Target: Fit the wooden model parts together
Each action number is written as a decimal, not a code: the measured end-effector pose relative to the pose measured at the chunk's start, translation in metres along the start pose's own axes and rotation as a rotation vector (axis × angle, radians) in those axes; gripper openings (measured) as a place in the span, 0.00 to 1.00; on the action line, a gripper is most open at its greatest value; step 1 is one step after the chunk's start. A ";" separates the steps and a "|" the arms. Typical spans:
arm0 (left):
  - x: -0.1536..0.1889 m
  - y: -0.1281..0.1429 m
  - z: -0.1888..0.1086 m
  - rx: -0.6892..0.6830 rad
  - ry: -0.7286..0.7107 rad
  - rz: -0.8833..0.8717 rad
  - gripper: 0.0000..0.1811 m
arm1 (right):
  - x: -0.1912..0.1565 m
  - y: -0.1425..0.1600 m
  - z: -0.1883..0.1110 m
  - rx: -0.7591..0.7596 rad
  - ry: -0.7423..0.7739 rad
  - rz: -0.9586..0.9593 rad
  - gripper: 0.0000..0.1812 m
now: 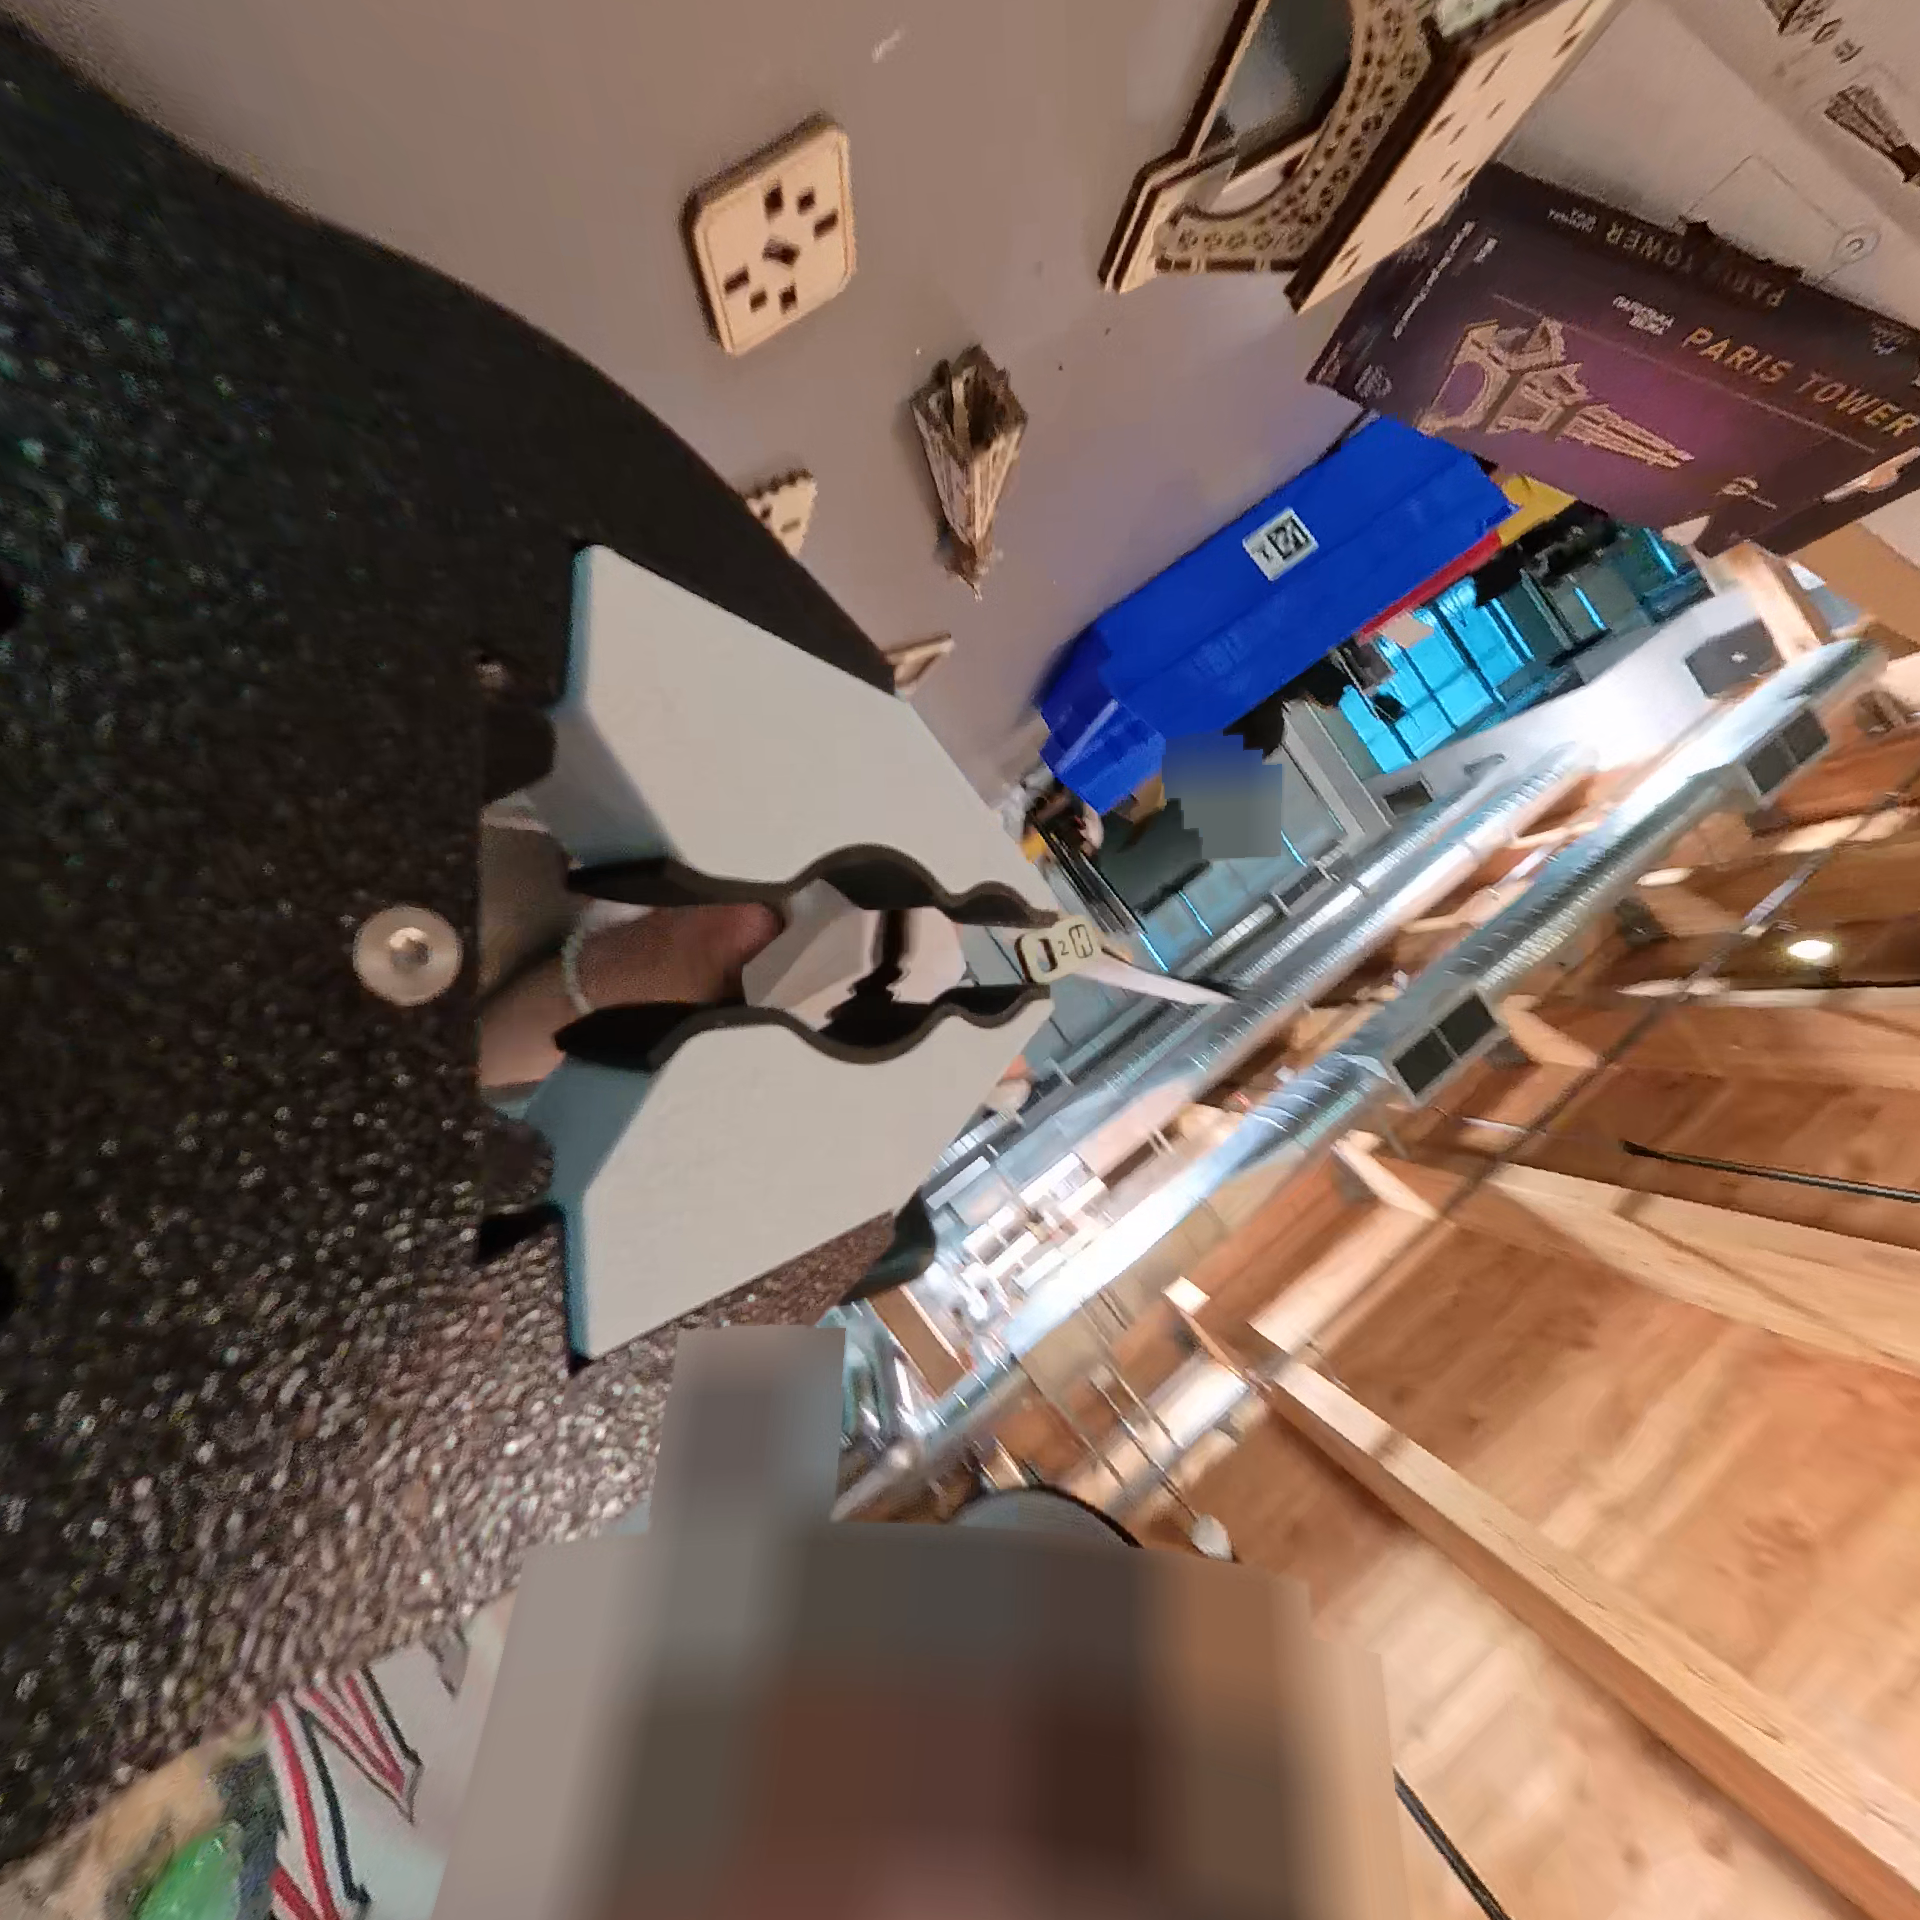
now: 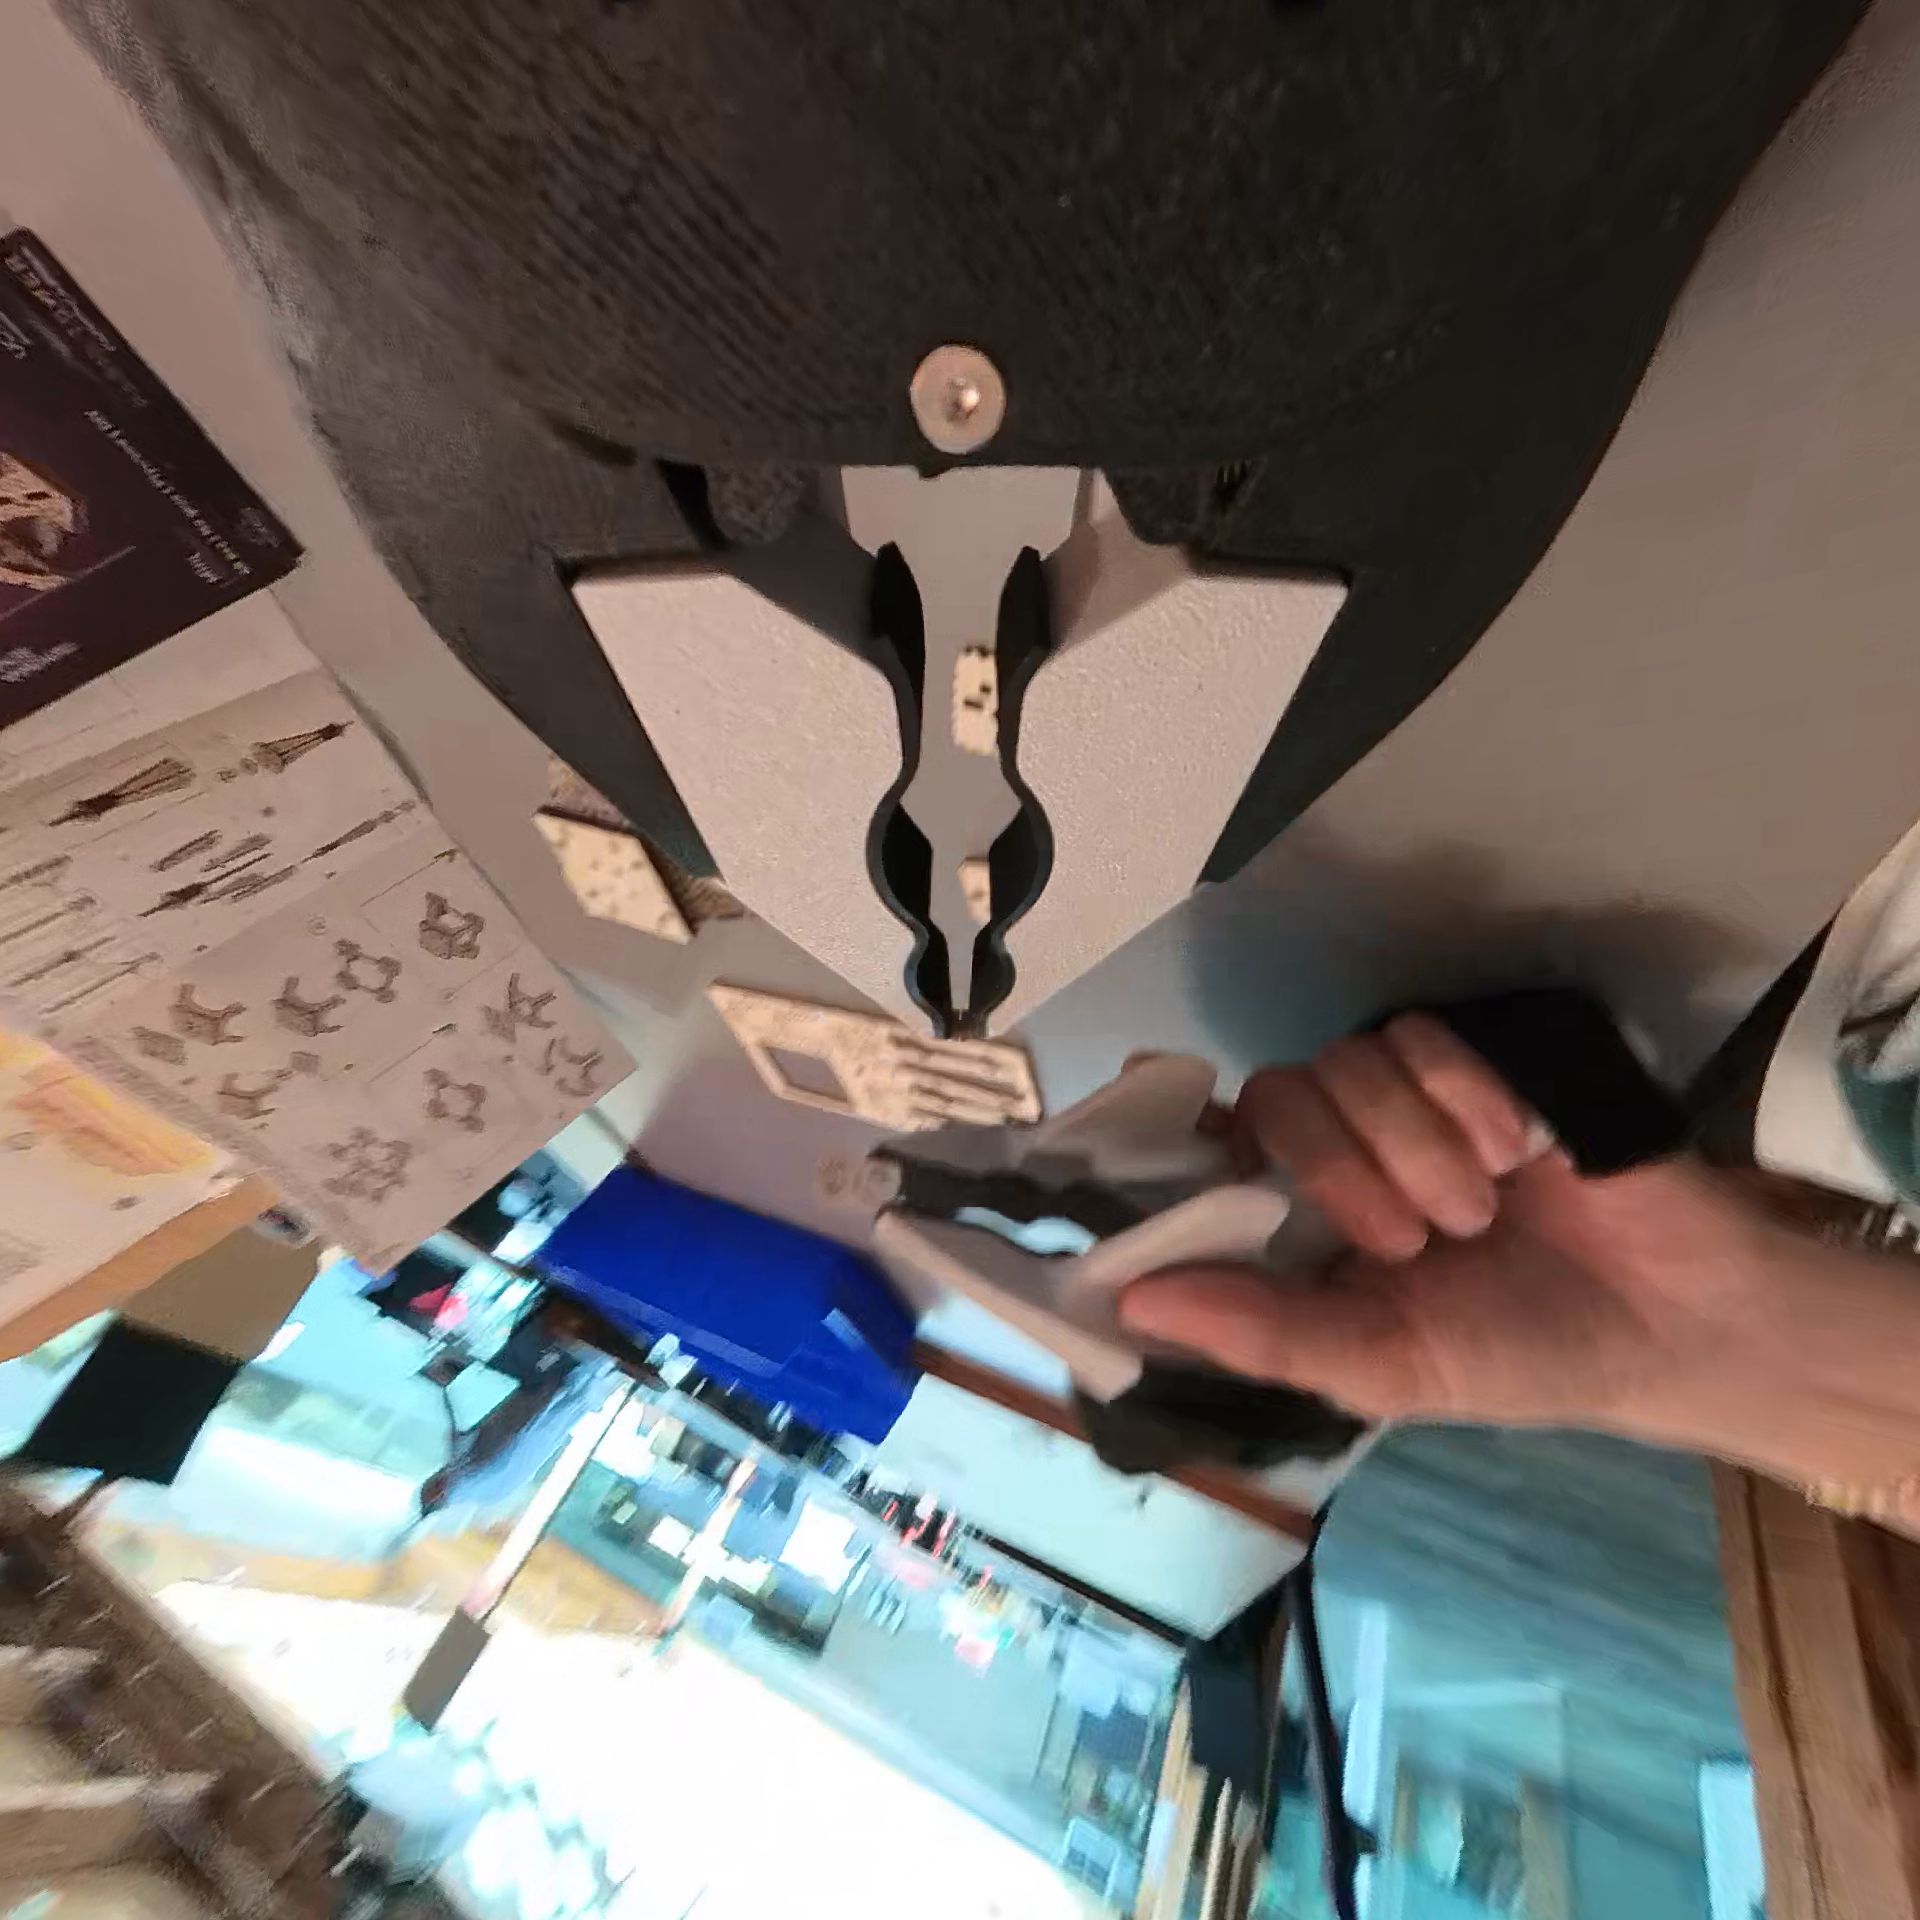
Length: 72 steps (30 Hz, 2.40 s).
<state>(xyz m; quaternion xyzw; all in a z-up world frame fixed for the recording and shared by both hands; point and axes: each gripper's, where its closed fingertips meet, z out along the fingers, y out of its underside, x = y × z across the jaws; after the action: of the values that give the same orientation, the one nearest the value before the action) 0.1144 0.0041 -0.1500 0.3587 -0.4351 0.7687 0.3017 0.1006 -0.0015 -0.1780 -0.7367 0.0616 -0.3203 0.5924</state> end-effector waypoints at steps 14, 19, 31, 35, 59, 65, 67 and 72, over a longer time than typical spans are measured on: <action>-0.024 0.023 -0.031 -0.517 -0.289 0.669 0.05 | -0.031 0.066 -0.003 -0.359 -0.192 -0.403 0.13; -0.031 0.032 -0.038 -0.657 -0.315 0.866 0.05 | -0.005 0.044 -0.019 -0.255 -0.108 -0.353 0.13; -0.019 0.042 -0.022 -0.722 -0.257 1.437 0.05 | -0.015 0.007 -0.014 -0.042 -0.149 -0.083 0.08; -0.005 0.048 -0.016 -0.682 -0.179 1.589 0.05 | -0.010 -0.005 -0.016 0.025 -0.139 0.007 0.11; -0.004 0.039 0.000 -0.632 -0.402 2.359 0.05 | 0.007 -0.009 -0.015 0.050 -0.124 0.361 0.10; -0.002 0.040 0.000 -0.628 -0.400 2.421 0.04 | 0.001 -0.009 -0.015 0.043 -0.147 0.331 0.01; -0.003 0.042 0.000 -0.632 -0.389 2.434 0.04 | 0.001 -0.008 -0.015 0.037 -0.147 0.340 0.01; 0.006 0.047 0.000 -0.587 -0.295 2.451 0.04 | -0.004 -0.011 -0.018 0.067 -0.229 0.444 0.13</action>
<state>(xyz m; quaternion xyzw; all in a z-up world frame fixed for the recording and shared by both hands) 0.0751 -0.0156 -0.1665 -0.2761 -0.6635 0.3710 -0.5881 0.0843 -0.0109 -0.1680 -0.7165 0.1438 -0.0985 0.6754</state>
